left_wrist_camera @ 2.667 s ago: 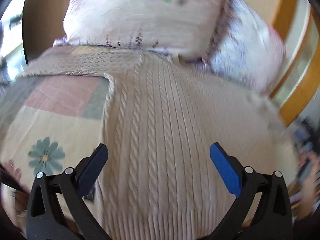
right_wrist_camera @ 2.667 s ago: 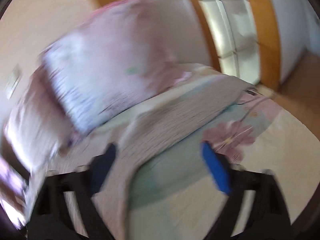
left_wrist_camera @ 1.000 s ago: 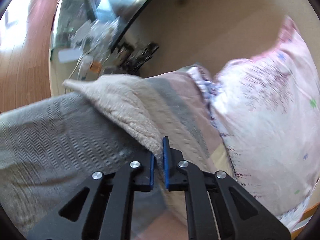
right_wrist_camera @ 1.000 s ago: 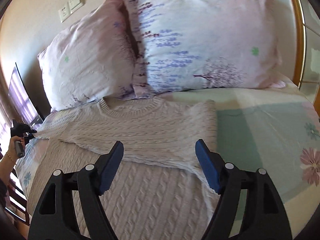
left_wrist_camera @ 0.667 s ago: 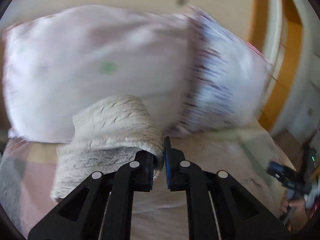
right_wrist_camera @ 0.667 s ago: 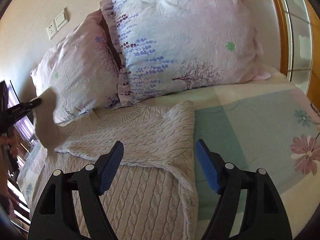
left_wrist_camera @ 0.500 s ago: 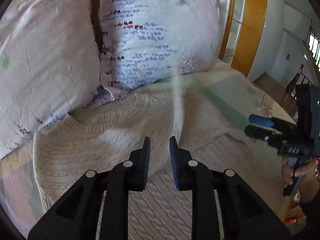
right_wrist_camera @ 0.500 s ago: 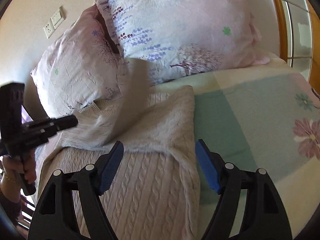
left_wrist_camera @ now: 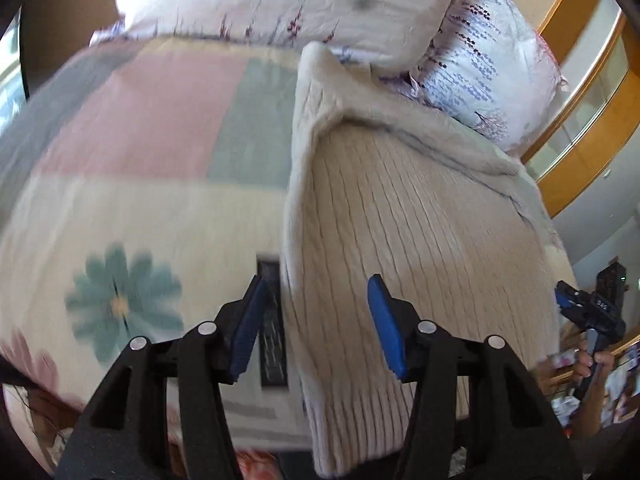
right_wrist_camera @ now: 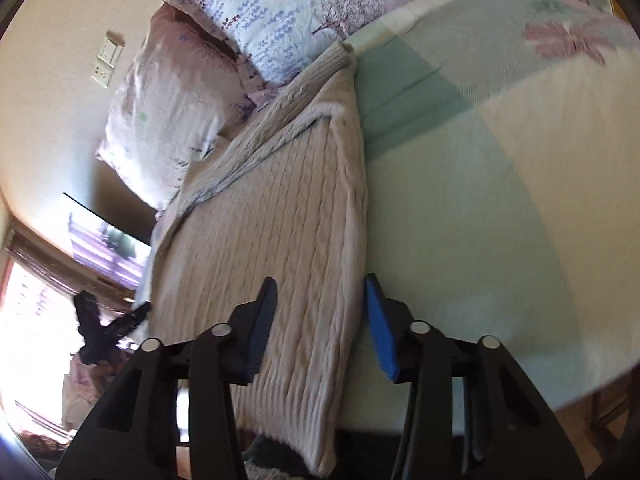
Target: Fold small clothes
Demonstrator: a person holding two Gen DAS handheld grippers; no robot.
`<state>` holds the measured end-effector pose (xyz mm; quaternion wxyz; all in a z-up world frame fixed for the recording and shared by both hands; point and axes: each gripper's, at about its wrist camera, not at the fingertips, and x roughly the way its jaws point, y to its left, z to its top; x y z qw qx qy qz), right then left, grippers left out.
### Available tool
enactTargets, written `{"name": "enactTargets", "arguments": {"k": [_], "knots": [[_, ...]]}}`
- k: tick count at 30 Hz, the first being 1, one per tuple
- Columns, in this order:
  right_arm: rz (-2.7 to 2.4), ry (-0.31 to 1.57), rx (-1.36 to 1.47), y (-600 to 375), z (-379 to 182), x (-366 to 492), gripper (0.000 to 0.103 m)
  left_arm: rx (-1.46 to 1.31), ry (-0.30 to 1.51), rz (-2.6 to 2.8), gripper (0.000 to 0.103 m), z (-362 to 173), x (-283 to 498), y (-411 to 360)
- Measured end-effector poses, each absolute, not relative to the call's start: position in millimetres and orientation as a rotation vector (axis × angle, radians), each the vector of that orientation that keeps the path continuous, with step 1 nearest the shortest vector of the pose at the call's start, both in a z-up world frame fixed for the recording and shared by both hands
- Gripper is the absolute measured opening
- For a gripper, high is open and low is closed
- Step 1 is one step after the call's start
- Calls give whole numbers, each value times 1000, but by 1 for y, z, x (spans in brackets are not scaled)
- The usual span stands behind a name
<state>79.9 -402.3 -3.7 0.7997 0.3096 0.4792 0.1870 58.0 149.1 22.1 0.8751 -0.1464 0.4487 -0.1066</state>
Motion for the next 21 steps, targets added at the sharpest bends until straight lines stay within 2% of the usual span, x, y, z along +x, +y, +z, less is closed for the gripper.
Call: {"name": "enactTargets", "arguments": {"k": [2, 3, 5, 6, 8, 10, 16, 21], "knots": [[484, 1070, 761, -397, -14, 65, 24, -322, 911, -256, 45, 21, 39, 145], [508, 1088, 793, -394, -19, 59, 16, -349, 910, -284, 36, 20, 30, 144], [579, 1116, 836, -384, -29, 49, 9, -424, 927, -344, 27, 12, 17, 140], [604, 1106, 850, -380, -30, 44, 9, -436, 928, -356, 21, 9, 12, 139], [638, 1080, 861, -375, -26, 45, 9, -427, 915, -354, 18, 10, 7, 134], [702, 1001, 907, -373, -11, 56, 8, -459, 908, -381, 8, 11, 12, 133], [775, 691, 928, -377, 54, 127, 8, -401, 755, -375, 7, 70, 79, 144], [667, 541, 995, -380, 71, 226, 8, -362, 616, -250, 7, 125, 195, 148]]}}
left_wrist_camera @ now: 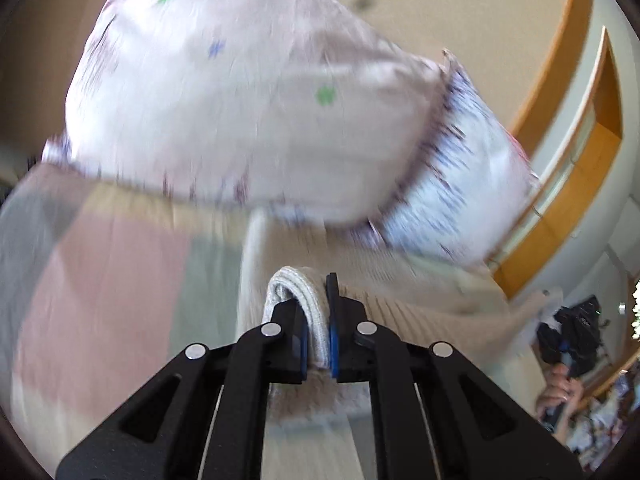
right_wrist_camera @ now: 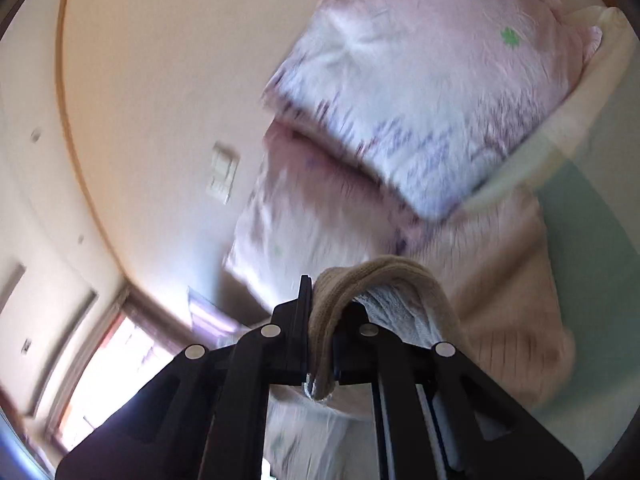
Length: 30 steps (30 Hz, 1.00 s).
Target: Fold small clothes
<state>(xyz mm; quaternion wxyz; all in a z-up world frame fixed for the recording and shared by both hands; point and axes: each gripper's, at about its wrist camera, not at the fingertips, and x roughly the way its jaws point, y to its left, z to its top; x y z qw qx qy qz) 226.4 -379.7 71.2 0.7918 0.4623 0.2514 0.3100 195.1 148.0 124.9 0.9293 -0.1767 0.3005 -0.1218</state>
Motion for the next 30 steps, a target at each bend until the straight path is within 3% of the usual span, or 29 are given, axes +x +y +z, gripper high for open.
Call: {"name": "enactTargets", "arguments": {"k": [2, 3, 4, 5, 6, 7, 9, 12, 17, 19, 21, 22, 26, 30], "knots": [[507, 548, 1041, -381, 56, 275, 9, -321, 629, -204, 9, 122, 247, 133], [450, 581, 1038, -382, 48, 289, 15, -295, 650, -179, 13, 116, 269, 124], [348, 664, 1005, -377, 34, 312, 25, -278, 678, -149, 20, 109, 284, 120], [299, 710, 979, -375, 25, 321, 50, -282, 712, -115, 26, 101, 297, 120], [264, 756, 960, -374, 14, 328, 69, -322, 721, -105, 44, 96, 300, 128], [278, 747, 965, -375, 10, 326, 73, -359, 714, -117, 60, 92, 298, 135], [327, 686, 932, -378, 9, 317, 86, -424, 712, -155, 66, 81, 288, 156], [342, 604, 888, -388, 15, 313, 89, -494, 814, -203, 64, 52, 285, 170], [374, 623, 931, -396, 7, 321, 89, -593, 951, -261, 58, 5, 287, 172], [384, 627, 923, -395, 7, 322, 90, -622, 939, -270, 49, -3, 288, 170], [399, 628, 927, -394, 6, 322, 90, -690, 974, -304, 27, -10, 294, 167], [414, 633, 937, -396, 7, 322, 91, -733, 972, -289, 22, -14, 293, 166], [442, 636, 987, -404, 11, 319, 91, -842, 917, -350, 17, 12, 283, 159], [416, 585, 958, -419, 35, 306, 91, -867, 820, -519, 16, 67, 286, 97]]}}
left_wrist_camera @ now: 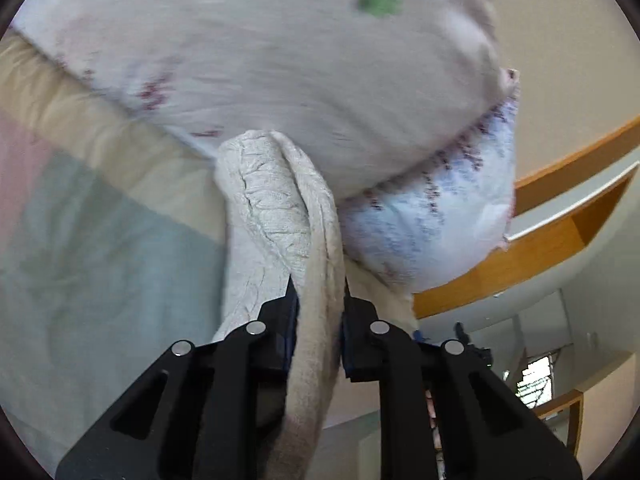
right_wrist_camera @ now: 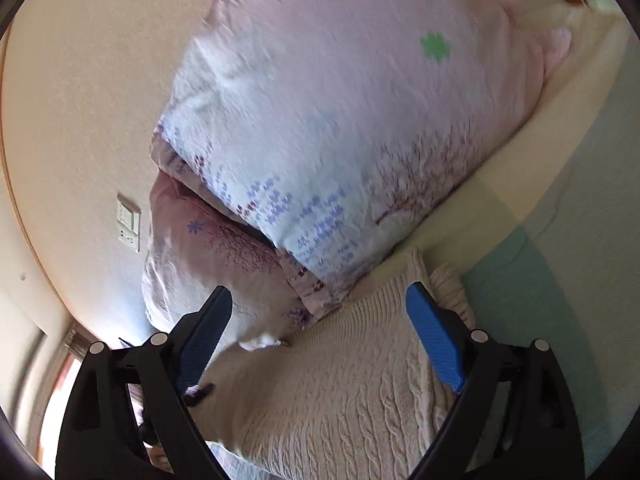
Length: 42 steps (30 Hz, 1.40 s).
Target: Fold small clothes
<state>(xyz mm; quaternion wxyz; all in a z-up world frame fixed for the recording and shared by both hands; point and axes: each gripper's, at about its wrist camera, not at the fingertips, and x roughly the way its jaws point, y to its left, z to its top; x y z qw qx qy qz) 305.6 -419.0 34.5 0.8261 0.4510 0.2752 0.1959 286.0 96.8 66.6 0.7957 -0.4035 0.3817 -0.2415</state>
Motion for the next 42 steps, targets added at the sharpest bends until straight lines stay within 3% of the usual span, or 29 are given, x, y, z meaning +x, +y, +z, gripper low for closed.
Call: {"name": "enactTargets", "arguments": {"k": [4, 7, 9, 13, 14, 18, 23, 25, 26, 28, 30, 35, 38, 40, 41, 42], "knots": [[337, 528, 834, -436, 63, 288, 91, -886, 797, -791, 17, 88, 315, -21], [265, 588, 777, -453, 63, 293, 90, -983, 945, -1043, 25, 59, 341, -111], [263, 663, 765, -463, 59, 301, 91, -1020, 996, -1089, 28, 48, 342, -132], [331, 838, 736, -475, 48, 317, 97, -849, 821, -901, 74, 67, 319, -85], [354, 882, 743, -475, 43, 322, 97, -765, 803, -789, 77, 69, 313, -67], [423, 1062, 802, -462, 10, 342, 97, -616, 950, -572, 78, 41, 310, -39], [428, 1184, 753, -430, -15, 349, 92, -543, 1067, -566, 78, 3, 313, -62], [448, 1166, 754, -426, -15, 343, 62, -541, 1079, -580, 77, -5, 317, -76], [469, 1174, 784, -425, -19, 342, 50, -560, 1075, -598, 72, -9, 319, -84], [463, 1131, 780, -422, -14, 336, 40, -580, 1054, -595, 50, -9, 320, -93], [505, 1079, 780, -416, 1, 329, 35, -598, 1041, -643, 37, -7, 315, -79], [724, 991, 662, -359, 50, 316, 32, -503, 946, -660, 35, 35, 281, -16], [717, 1010, 550, -314, 43, 326, 32, -354, 882, -489, 43, 46, 276, 11], [645, 1088, 467, -286, 20, 338, 38, -237, 871, -342, 50, 42, 278, 21], [588, 1120, 439, -282, 12, 341, 50, -190, 871, -260, 50, 39, 277, 23], [555, 1118, 463, -286, 9, 340, 53, -189, 851, -243, 52, 40, 272, 27]]}}
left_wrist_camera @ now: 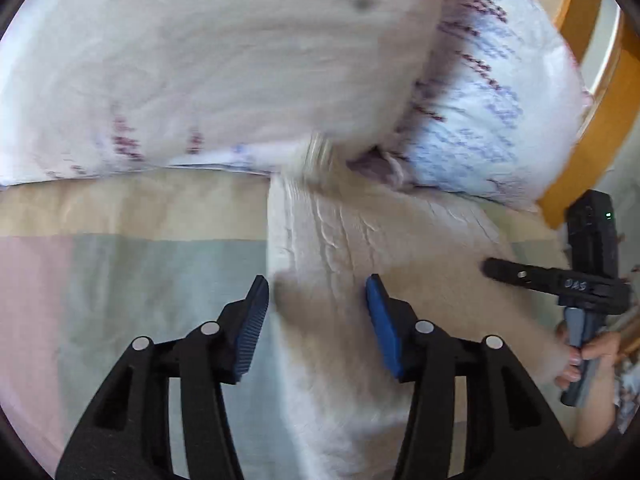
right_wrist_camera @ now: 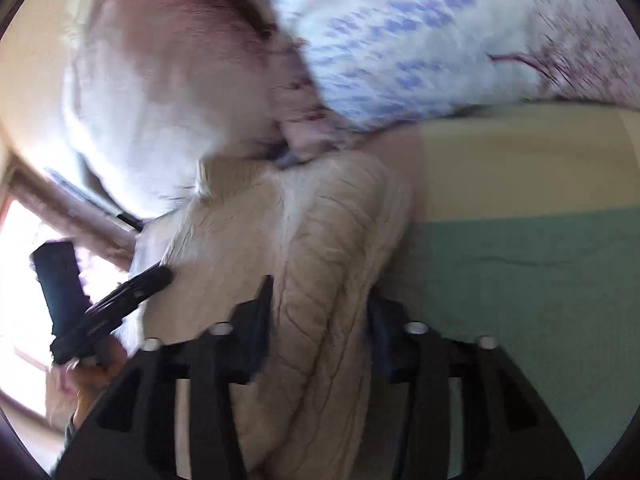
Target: Fold small clothes
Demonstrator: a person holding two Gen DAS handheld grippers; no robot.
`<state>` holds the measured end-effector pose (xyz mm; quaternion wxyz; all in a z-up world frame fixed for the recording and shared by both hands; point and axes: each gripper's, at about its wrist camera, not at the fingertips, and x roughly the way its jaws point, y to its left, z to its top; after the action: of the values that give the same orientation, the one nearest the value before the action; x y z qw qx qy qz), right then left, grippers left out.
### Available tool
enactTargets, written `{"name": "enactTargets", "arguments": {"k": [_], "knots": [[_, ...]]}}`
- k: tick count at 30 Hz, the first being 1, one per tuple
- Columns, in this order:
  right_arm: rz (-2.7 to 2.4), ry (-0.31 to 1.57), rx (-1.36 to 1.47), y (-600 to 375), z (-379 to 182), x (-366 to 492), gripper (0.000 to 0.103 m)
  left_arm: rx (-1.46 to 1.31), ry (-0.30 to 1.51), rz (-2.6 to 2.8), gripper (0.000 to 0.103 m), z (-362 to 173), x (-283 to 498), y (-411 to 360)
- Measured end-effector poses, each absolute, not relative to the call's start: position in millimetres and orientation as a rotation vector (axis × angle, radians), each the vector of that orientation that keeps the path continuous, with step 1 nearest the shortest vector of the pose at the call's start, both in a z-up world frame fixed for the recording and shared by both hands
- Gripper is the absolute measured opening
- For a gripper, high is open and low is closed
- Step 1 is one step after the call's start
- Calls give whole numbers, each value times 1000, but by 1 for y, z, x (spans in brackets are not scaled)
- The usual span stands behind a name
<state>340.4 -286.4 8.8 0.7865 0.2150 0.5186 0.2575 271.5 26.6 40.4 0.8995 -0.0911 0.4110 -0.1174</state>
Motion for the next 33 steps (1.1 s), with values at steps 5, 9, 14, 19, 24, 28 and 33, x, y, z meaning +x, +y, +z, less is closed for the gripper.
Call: {"name": "enactTargets", "arguments": {"k": [5, 9, 14, 19, 24, 28, 33], "knots": [[498, 914, 615, -338, 44, 313, 59, -155, 702, -226, 79, 61, 216, 45], [567, 1051, 606, -304, 27, 332, 12, -129, 681, -149, 101, 60, 191, 32], [386, 1018, 526, -291, 22, 341, 12, -37, 701, -117, 101, 52, 156, 29], [288, 1044, 435, -283, 23, 344, 15, 25, 739, -101, 101, 36, 147, 19], [139, 880, 336, -289, 74, 286, 90, 33, 807, -72, 101, 22, 143, 9], [140, 809, 264, -300, 90, 212, 99, 3, 842, -99, 101, 18, 144, 1], [166, 896, 109, -261, 60, 163, 102, 34, 922, -76, 101, 7, 150, -11]]}}
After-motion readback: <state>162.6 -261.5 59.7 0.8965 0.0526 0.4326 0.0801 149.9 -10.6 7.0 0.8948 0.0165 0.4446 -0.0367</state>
